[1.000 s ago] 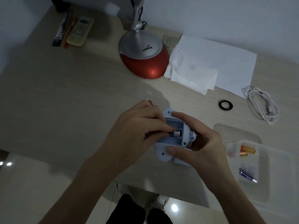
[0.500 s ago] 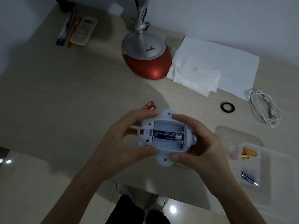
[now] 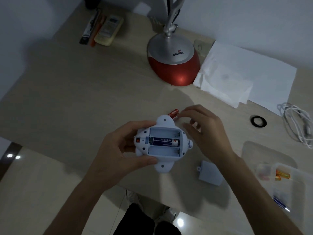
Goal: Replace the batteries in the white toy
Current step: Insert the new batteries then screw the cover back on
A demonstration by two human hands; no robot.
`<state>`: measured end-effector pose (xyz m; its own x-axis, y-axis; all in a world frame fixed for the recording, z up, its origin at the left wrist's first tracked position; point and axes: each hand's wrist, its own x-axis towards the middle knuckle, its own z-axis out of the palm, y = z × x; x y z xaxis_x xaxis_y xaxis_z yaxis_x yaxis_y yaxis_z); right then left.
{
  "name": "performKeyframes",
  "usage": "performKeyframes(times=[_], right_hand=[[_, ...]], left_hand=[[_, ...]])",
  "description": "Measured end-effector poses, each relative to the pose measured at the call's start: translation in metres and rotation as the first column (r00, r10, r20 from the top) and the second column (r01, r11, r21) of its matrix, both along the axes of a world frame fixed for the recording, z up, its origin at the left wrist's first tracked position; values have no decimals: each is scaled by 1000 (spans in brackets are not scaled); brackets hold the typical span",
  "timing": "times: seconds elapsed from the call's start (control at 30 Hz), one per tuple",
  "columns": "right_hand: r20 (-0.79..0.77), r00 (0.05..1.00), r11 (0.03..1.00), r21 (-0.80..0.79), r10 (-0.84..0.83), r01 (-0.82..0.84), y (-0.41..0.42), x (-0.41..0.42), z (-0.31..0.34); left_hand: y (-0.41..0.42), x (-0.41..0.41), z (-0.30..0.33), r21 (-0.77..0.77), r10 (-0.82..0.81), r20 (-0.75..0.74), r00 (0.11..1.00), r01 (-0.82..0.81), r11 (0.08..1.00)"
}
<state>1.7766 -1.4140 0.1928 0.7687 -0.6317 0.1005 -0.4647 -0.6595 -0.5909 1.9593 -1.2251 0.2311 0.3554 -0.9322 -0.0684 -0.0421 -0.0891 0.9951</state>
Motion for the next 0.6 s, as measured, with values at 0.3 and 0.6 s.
performKeyframes(times=[0.3,0.6], right_hand=[[-76,994,995,-45,80,-84,-1,19,-33],[-16,997,991,112,-76,77,2,8,-13]], left_hand=[[6,6,0,8,40,-27,999,-40,999],[7,5,-3,21,31,-25,999,-31,999]])
